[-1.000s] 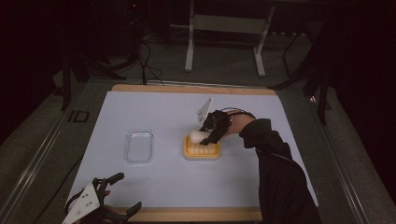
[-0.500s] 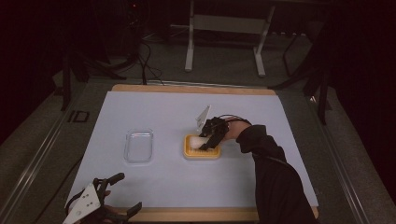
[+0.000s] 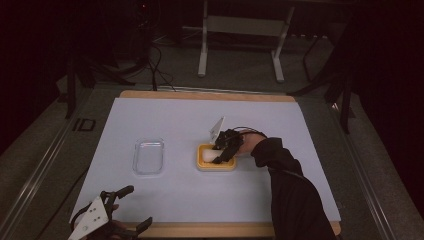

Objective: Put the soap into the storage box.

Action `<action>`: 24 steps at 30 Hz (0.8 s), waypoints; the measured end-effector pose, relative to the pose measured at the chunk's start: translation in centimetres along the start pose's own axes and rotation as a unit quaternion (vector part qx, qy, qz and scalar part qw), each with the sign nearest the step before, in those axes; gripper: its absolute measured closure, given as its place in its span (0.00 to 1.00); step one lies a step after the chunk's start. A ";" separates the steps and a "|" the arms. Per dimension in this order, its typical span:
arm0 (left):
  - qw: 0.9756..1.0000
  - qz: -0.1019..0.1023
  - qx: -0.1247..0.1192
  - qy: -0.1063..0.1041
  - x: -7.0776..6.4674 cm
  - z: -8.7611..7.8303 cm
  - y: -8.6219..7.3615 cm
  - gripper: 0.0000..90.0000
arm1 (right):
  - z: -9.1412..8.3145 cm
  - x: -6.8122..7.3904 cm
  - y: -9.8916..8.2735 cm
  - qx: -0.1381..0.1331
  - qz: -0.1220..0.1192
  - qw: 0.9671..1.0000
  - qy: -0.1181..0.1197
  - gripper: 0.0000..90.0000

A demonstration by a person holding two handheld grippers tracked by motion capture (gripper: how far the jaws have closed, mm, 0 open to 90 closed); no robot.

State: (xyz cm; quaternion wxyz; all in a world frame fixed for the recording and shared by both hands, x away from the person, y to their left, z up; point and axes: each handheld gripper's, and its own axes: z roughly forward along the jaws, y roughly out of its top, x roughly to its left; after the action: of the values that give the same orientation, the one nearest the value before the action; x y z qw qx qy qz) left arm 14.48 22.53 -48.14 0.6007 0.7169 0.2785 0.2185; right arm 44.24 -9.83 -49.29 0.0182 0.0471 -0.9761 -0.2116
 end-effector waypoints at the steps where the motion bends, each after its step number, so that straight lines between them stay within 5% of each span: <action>1: 1.000 0.000 0.000 0.000 0.0 0.0 0.0 0.00 | 0.0 0.0 0.0 0.000 0.001 1.000 0.000 0.55; 9: 1.000 0.000 0.001 0.000 0.0 0.0 0.0 0.00 | 0.1 0.3 0.4 0.010 0.001 1.000 -0.004 0.51; 24: 1.000 0.000 0.001 -0.001 0.0 0.0 0.0 0.00 | -2.8 1.0 1.5 0.028 -0.001 0.999 -0.030 0.48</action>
State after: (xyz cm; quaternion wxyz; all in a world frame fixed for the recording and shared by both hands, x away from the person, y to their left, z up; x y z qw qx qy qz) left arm 14.45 22.53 -48.14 0.6003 0.7175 0.2781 0.2178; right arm 43.29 -9.71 -46.13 -0.0125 0.0425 -0.9817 -0.1851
